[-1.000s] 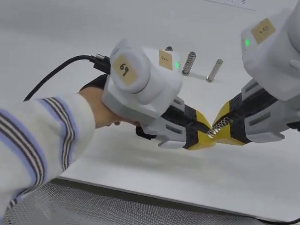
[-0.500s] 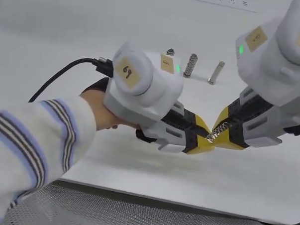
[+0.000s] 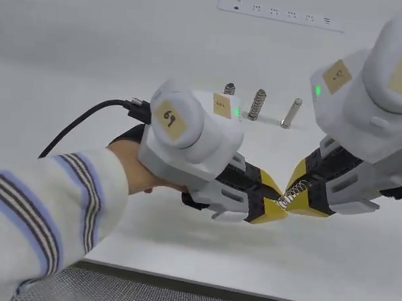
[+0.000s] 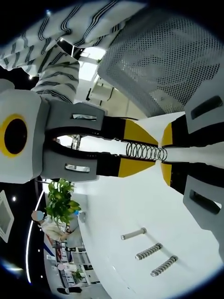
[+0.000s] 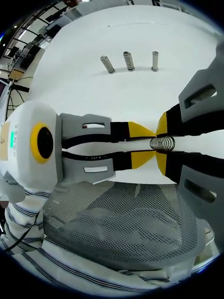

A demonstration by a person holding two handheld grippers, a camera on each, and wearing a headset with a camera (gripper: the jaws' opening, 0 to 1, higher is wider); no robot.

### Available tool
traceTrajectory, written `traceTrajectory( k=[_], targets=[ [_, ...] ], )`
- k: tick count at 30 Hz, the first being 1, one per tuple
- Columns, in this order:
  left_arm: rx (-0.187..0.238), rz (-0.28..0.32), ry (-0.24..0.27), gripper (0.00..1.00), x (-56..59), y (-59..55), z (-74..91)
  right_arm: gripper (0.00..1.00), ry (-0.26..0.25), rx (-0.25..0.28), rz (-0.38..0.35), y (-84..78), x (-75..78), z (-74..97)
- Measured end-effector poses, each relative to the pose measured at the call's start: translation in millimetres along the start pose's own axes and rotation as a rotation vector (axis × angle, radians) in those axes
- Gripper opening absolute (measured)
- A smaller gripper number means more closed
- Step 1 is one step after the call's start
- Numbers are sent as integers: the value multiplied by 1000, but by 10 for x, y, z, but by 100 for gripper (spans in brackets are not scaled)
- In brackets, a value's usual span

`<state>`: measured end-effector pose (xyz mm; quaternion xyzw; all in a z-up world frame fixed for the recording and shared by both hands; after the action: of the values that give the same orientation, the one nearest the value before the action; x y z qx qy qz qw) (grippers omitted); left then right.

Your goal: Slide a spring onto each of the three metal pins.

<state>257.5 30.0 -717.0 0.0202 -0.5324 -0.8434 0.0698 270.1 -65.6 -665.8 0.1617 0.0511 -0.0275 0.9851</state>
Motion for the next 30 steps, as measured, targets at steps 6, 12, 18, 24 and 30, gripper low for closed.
traceTrajectory(
  k=[6, 12, 18, 24, 30],
  targets=[
    [5, 8, 10, 6, -30, -7, 94, 8, 5, 12, -8, 17, 5, 5],
    [-23, 10, 35, 6, -52, -38, 148, 8, 5, 17, -2, 33, 16, -7],
    [-25, 18, 65, 19, -87, -73, 174, 8, -15, 40, -14, 19, 59, 4],
    [-21, 33, 92, 25, -120, -93, 198, 8, -24, 38, -34, -49, 106, -1],
    [21, 71, 140, 43, -168, -110, 234, 8, -31, 34, -55, -85, 118, 3]
  ],
)
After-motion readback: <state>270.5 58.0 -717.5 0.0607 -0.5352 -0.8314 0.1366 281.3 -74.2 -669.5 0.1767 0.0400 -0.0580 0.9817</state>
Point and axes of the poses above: the centre of the closed fingertips' face, and the gripper's own axes: z roughly backward along the fingers, x roughly to its right, y roughly out of its top, the point moved 9 cm from there along z, roughly backward along the fingers, and after that the axes turned 7 degrees about -z, right-handed, at the moved point
